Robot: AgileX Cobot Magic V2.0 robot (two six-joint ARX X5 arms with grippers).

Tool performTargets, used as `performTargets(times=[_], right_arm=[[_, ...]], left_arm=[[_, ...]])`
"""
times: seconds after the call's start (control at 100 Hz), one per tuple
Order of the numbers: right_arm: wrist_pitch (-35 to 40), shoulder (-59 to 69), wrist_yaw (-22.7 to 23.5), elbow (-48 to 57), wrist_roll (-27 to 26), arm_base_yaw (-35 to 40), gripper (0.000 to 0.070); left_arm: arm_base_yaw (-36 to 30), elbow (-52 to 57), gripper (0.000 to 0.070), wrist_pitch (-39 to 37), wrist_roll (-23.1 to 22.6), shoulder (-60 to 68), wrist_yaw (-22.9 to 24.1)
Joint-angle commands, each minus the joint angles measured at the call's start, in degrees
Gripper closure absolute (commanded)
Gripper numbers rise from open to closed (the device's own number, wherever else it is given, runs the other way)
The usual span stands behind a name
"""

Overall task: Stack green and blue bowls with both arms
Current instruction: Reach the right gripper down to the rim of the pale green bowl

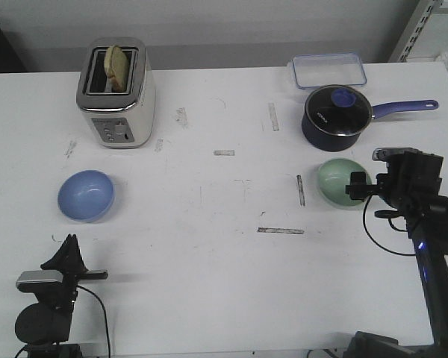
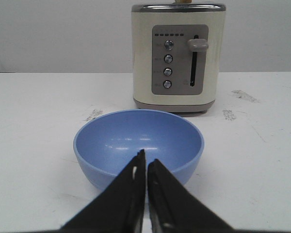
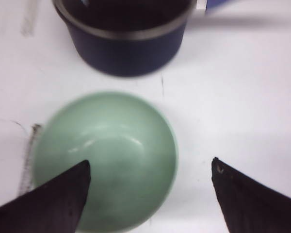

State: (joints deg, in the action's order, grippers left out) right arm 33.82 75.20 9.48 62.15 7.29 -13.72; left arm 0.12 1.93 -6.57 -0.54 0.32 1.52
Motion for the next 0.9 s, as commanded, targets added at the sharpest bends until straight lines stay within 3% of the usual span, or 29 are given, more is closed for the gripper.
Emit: performTargets(times=[0.0, 0.29, 0.45, 0.63, 0.89], right_arm=[[-1.1, 3.5, 1.2, 0.5, 0.5, -0.8, 0.0154], [-5.5, 13.8, 1.1, 0.5, 0.5, -1.4, 0.0185], [-7.7, 15.7, 1.1, 0.5, 0.5, -1.4, 0.045], [-8.5, 15.7, 1.0, 0.5, 0.5, -1.4, 0.0691], [-9.8, 15.5, 1.0, 0.6, -0.1, -1.4, 0.0695]], left_arm=[[0.0, -1.2, 0.0698, -0.7, -0.1, -0.1, 0.0], [0.0, -1.2, 0.0698, -0.7, -0.1, -0.1, 0.0], [0.0, -1.2, 0.0698, -0.7, -0.1, -0.1, 0.0], [0.0, -1.2, 0.0698, -0.5, -0.1, -0.1, 0.0], [0.0, -1.2, 0.0698, -0.3, -0.1, -0.1, 0.0]])
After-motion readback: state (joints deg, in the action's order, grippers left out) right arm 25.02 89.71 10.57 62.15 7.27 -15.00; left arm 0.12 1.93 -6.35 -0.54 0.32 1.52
